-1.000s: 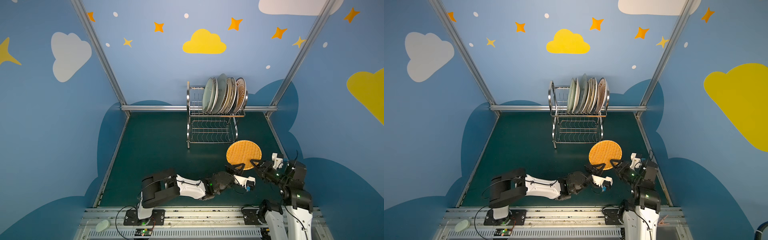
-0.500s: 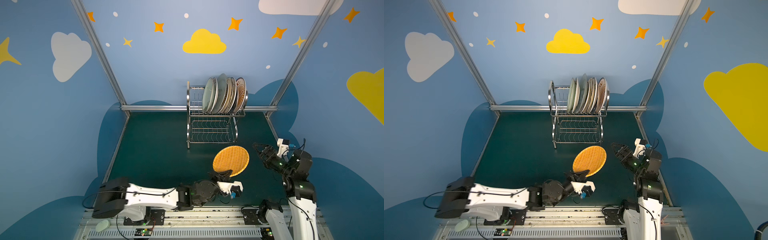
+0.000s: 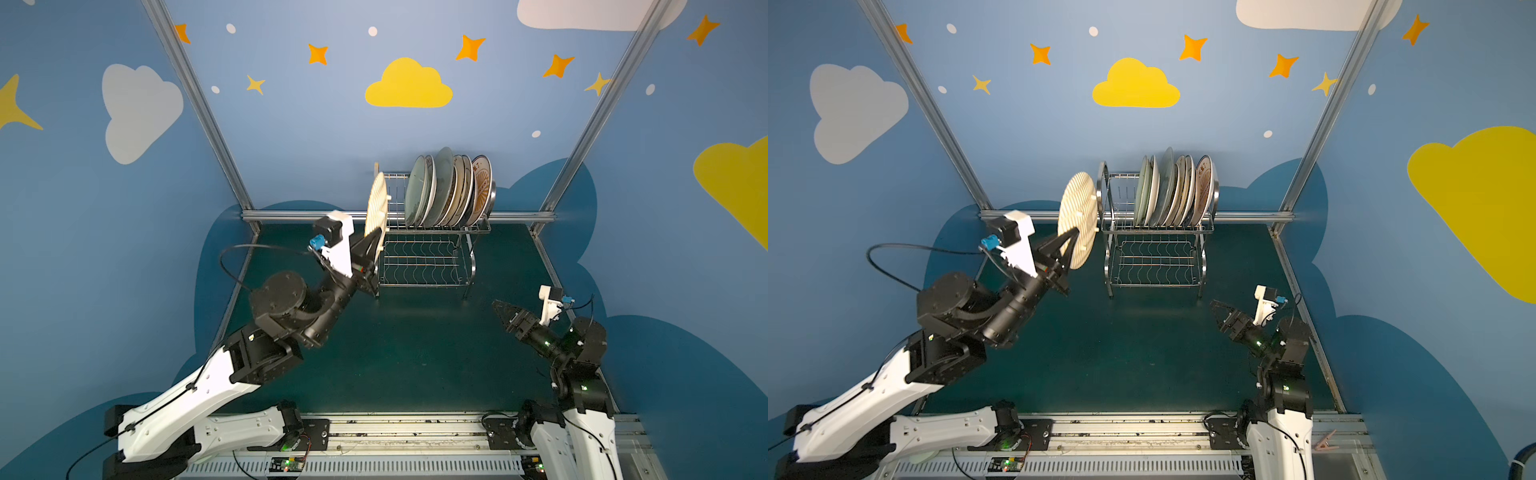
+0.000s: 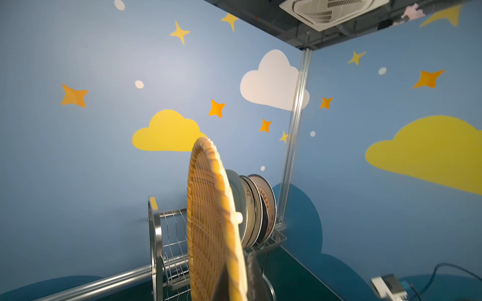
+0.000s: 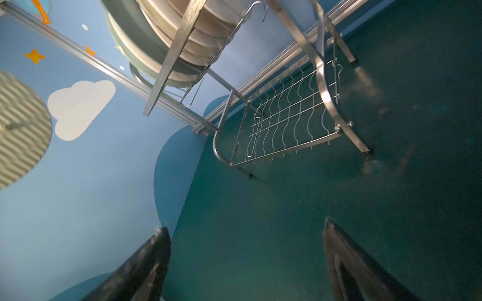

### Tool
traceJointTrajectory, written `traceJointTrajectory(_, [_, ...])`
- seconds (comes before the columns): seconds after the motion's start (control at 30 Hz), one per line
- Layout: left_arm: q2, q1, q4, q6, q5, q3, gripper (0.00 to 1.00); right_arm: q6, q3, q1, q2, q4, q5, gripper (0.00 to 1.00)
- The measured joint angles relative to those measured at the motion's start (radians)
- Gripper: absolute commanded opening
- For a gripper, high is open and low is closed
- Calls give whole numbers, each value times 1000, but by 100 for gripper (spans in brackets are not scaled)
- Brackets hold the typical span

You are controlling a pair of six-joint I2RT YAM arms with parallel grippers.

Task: Load plates into a dish rack
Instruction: Place the plate on the dish rack.

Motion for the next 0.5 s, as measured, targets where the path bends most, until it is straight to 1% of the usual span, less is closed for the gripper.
traceJointTrajectory(0.07, [71, 51, -12, -29, 40, 79, 4, -2, -7, 26, -23, 11, -4, 89])
traceJointTrajectory(0.27, [294, 212, -79, -110, 169, 243, 4, -8, -24, 103, -100, 18, -16, 89])
traceJointTrajectory(0.5, [494, 336, -124, -171, 268, 386, 4, -30, -23, 152, -205, -42, -30, 90])
